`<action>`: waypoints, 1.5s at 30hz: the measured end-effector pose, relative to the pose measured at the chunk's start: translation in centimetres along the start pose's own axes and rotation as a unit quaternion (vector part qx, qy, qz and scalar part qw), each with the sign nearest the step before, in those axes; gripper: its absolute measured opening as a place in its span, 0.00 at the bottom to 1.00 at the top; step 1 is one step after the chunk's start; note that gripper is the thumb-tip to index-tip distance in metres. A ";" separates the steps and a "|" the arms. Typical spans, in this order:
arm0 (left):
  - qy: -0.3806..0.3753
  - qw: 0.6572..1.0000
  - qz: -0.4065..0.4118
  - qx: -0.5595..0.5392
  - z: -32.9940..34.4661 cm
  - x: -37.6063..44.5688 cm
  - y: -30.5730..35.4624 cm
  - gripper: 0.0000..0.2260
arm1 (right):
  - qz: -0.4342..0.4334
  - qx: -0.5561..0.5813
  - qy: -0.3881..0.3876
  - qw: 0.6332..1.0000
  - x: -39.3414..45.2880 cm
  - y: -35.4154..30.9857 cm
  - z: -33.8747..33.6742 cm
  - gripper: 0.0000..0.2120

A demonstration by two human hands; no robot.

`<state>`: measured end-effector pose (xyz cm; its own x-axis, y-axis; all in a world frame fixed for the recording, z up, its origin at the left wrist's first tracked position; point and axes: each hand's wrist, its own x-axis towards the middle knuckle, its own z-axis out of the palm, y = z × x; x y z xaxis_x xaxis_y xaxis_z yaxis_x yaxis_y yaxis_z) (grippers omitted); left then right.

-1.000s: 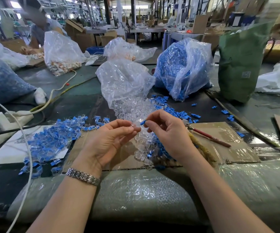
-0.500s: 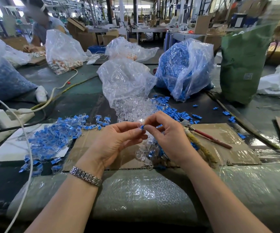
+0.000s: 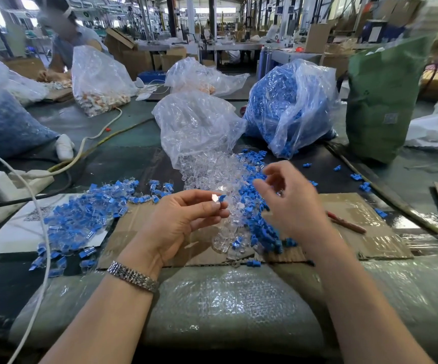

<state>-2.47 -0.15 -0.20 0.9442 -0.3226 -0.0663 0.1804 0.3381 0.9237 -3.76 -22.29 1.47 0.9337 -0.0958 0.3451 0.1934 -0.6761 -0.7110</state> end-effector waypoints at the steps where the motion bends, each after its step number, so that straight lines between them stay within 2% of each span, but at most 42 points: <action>1: -0.001 1.000 0.000 -0.005 0.0 0.0 0.0 0.10 | 0.047 -0.112 0.004 0.993 0.4 0.7 -0.8 0.19; 3: -0.001 1.000 0.004 -0.012 0.0 0.1 -0.1 0.09 | 0.152 -0.287 -0.037 0.945 0.9 1.9 -2.4 0.25; 5: 0.000 1.000 0.005 -0.021 0.0 0.1 -0.1 0.09 | 0.210 -0.339 -0.092 0.912 1.2 2.7 -3.3 0.21; 11: 0.017 0.999 0.017 -0.025 0.0 -0.1 0.2 0.15 | 0.165 -0.372 -0.140 0.902 1.7 2.2 -3.4 0.18; 13: 0.025 0.999 0.024 -0.031 0.1 -0.1 0.2 0.15 | 0.172 -0.329 -0.123 0.921 1.8 1.8 -3.8 0.18; 16: 0.029 0.998 0.026 -0.040 0.1 -0.1 0.3 0.14 | 0.190 -0.180 -0.110 0.959 1.7 0.6 -4.7 0.17; 18: 0.028 0.998 0.020 -0.055 0.0 -0.1 0.3 0.10 | 0.195 -0.037 -0.167 0.966 1.3 -0.9 -5.0 0.14; 20: 0.030 0.997 0.026 -0.063 -0.2 -0.1 0.3 0.08 | 0.192 0.065 -0.261 0.944 0.6 -2.7 -4.6 0.12; 23: 0.030 0.997 0.041 -0.050 -0.1 0.0 0.2 0.08 | 0.164 0.051 -0.347 0.922 -0.1 -4.6 -3.1 0.12; 29: 0.031 0.998 0.048 -0.030 -0.2 0.2 0.2 0.14 | 0.132 0.019 -0.381 0.915 -0.1 -5.7 -1.9 0.11; 38: 0.031 0.998 0.048 -0.014 0.0 0.2 -0.2 0.10 | 0.128 0.029 -0.382 0.915 -0.1 -5.4 -0.8 0.13; 41: 0.022 0.998 0.046 -0.022 0.0 0.2 -0.2 0.09 | 0.133 0.037 -0.371 0.918 -0.3 -5.3 -0.5 0.20; 45: 0.037 0.998 0.048 0.009 0.2 0.2 -0.5 0.09 | 0.120 -0.011 -0.340 0.933 -0.9 -5.0 0.2 0.26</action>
<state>-2.45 -0.56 -0.56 0.9746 -0.2238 -0.0037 0.0836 0.3488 0.9335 -5.54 -18.70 4.60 0.9258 0.2346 -0.2964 -0.0449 -0.7103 -0.7025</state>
